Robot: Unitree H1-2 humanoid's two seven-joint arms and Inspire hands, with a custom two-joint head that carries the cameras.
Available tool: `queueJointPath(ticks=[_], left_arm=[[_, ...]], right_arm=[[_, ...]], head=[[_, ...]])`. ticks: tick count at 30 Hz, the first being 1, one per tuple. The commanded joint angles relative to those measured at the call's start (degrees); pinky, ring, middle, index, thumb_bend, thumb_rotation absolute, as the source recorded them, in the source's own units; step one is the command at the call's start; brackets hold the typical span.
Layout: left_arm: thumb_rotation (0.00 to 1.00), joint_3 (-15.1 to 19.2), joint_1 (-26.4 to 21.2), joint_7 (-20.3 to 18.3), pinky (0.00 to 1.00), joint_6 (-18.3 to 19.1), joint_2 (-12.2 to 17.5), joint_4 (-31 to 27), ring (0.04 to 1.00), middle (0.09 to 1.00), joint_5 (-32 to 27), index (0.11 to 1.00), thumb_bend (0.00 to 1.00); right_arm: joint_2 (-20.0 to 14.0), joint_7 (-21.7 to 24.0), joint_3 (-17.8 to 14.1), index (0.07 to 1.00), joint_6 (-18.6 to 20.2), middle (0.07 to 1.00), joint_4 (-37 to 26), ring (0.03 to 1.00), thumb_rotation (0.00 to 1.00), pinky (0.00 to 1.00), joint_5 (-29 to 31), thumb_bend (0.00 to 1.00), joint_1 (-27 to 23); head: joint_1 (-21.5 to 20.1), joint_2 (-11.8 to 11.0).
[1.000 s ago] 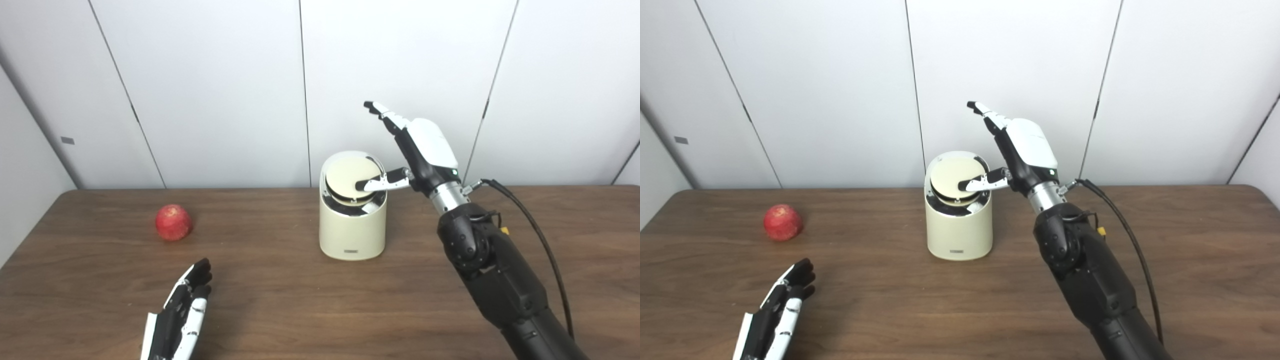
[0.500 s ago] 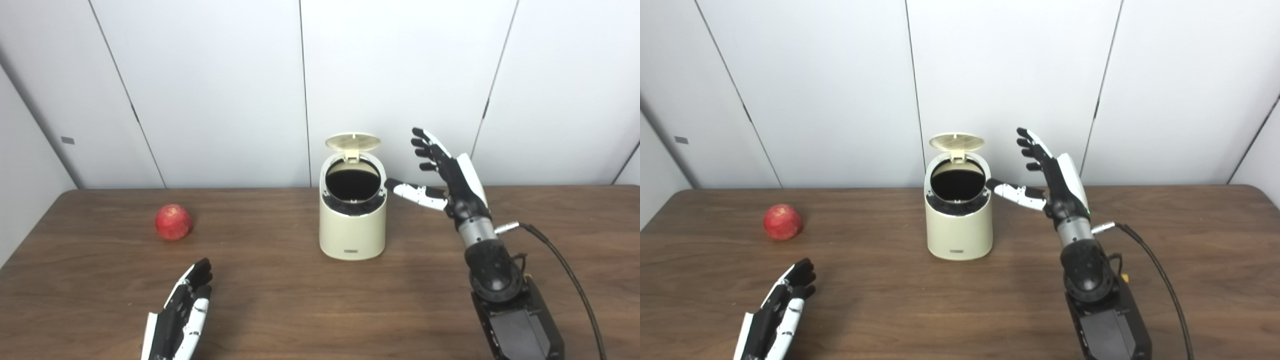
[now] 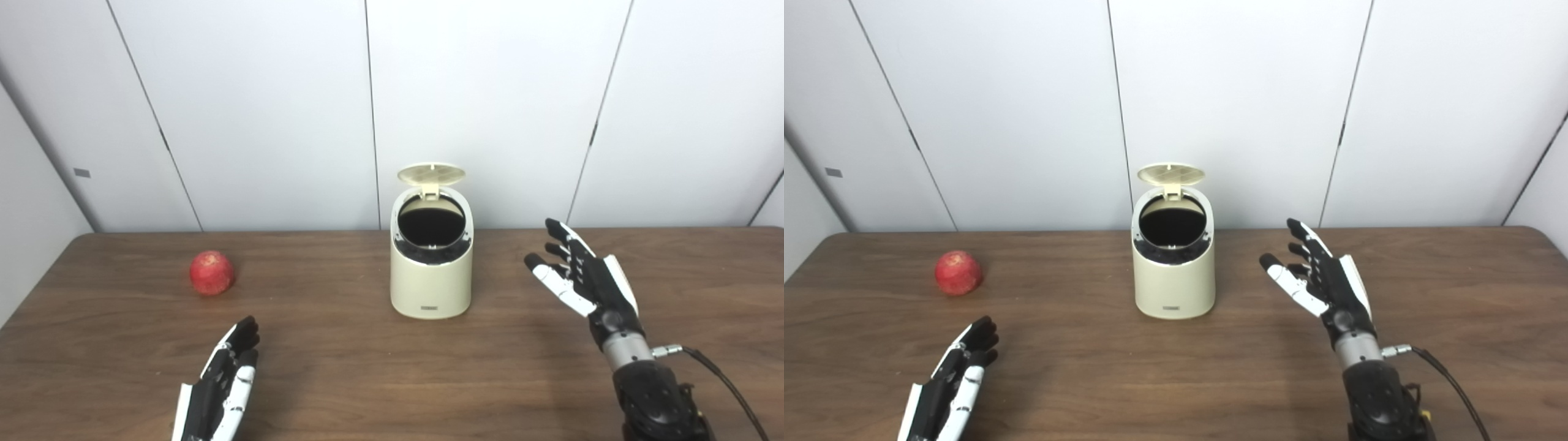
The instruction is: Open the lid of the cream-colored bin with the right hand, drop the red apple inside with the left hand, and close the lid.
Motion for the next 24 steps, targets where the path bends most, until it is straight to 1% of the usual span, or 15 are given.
queueJointPath(ticks=[1, 3, 7, 10, 11, 13, 14, 16, 17, 19, 20, 21, 22, 23, 24], left_arm=[[0.63, -0.3, 2.1, -0.4, 0.91, -1.2, -0.3, 2.7, 0.9, 0.898, -0.9, 0.893, 0.41], [0.63, -0.1, 2.0, -0.4, 0.91, -1.1, -0.3, 2.8, 0.899, 0.897, -1.1, 0.899, 0.42], [0.62, 0.3, 1.7, -0.3, 0.88, -1.5, -0.3, 3.2, 0.897, 0.899, -2.1, 0.905, 0.44], [0.61, 0.5, 1.5, -0.5, 0.84, -2.6, -0.2, 3.9, 0.886, 0.898, -2.6, 0.906, 0.44], [0.61, 0.5, 1.5, -0.5, 0.83, -3.0, -0.2, 4.1, 0.883, 0.898, -2.6, 0.904, 0.44], [0.61, 0.6, 1.6, -0.5, 0.84, -3.1, -0.2, 4.0, 0.888, 0.901, -2.7, 0.901, 0.44], [0.61, 0.6, 1.8, -0.4, 0.85, -2.9, -0.4, 3.7, 0.892, 0.902, -2.7, 0.901, 0.44], [0.59, 0.7, 2.0, 0.3, 0.86, -2.4, -0.5, 3.0, 0.892, 0.898, -1.5, 0.9, 0.43], [0.58, 0.6, 2.1, 0.6, 0.86, -2.1, -0.6, 2.4, 0.889, 0.897, -0.7, 0.902, 0.42], [0.49, 0.7, 2.1, 1.5, 0.84, -1.5, -0.5, 1.2, 0.882, 0.892, 1.1, 0.902, 0.39], [0.39, 0.7, 2.1, 2.3, 0.83, -1.0, -0.5, 0.3, 0.875, 0.89, 2.6, 0.9, 0.4], [0.35, 0.9, 2.1, 3.0, 0.81, -0.7, -0.5, -0.4, 0.871, 0.887, 4.2, 0.899, 0.41], [0.32, 0.9, 2.1, 3.6, 0.8, -0.5, -0.5, -0.9, 0.865, 0.883, 5.3, 0.897, 0.43], [0.31, 0.9, 2.2, 4.0, 0.79, -0.4, -0.6, -1.1, 0.862, 0.88, 6.0, 0.895, 0.44], [0.3, 1.4, 1.7, 5.2, 0.78, 0.4, -0.6, -1.8, 0.861, 0.879, 7.8, 0.895, 0.44]], right_arm=[[0.5, 1.4, 0.0, 0.984, 1.5, 0.985, -4.3, 0.953, 0.84, 0.87, 2.7, 0.47, -0.5], [0.8, 1.7, 0.1, 0.985, 2.9, 0.996, -6.0, 0.973, 0.9, 0.91, 3.6, 0.5, 1.0], [1.3, 1.1, 0.3, 0.978, 2.5, 0.992, -6.7, 0.987, 0.98, 0.93, 3.2, 0.55, 3.2], [1.5, 1.0, 0.4, 0.97, 1.4, 0.988, -6.4, 0.989, 1.0, 0.94, 3.2, 0.55, 4.3], [1.9, 1.4, -0.2, 0.974, 1.3, 0.995, -6.2, 0.996, 1.0, 0.96, 4.9, 0.53, 4.6], [2.8, 2.2, -1.5, 0.98, 1.4, 0.999, -5.8, 0.999, 1.0, 0.99, 8.6, 0.54, 5.0], [3.0, 2.4, -1.8, 0.983, 1.6, 1.0, -5.9, 1.0, 1.0, 1.0, 9.6, 0.55, 5.3], [2.8, 2.6, -1.9, 0.993, 1.0, 1.0, -5.7, 1.0, 1.0, 1.0, 10.1, 0.55, 5.8], [2.7, 2.6, -2.1, 0.995, 0.6, 1.0, -5.6, 1.0, 1.0, 1.0, 10.4, 0.54, 6.0], [2.6, 2.6, -2.5, 0.993, 0.0, 1.0, -5.5, 1.0, 1.0, 1.0, 11.1, 0.54, 6.4], [2.5, 2.6, -2.8, 0.99, -0.2, 1.0, -5.5, 1.0, 1.0, 1.0, 11.5, 0.54, 6.6], [2.3, 2.6, -2.9, 0.989, -0.4, 1.0, -5.4, 1.0, 1.0, 1.0, 11.8, 0.54, 6.7], [2.1, 2.6, -3.1, 0.99, -0.5, 1.0, -5.3, 1.0, 1.0, 1.0, 12.0, 0.54, 6.8], [2.0, 2.6, -3.2, 0.991, -0.6, 1.0, -5.3, 1.0, 1.0, 1.0, 12.1, 0.54, 6.8], [1.5, 2.8, -3.4, 0.991, -1.4, 1.0, -4.9, 1.0, 1.0, 1.0, 12.1, 0.54, 7.1]], head=[[0.0, 0.1], [-0.5, 0.1], [-0.5, -0.2], [-0.3, -0.4], [-0.1, -0.4], [-0.1, -0.4], [1.0, -0.4], [1.6, -0.3], [3.2, -0.4], [4.7, -0.4], [6.8, -0.6], [6.8, -0.6], [8.2, -0.6], [8.2, -0.6], [12.5, -1.7]])
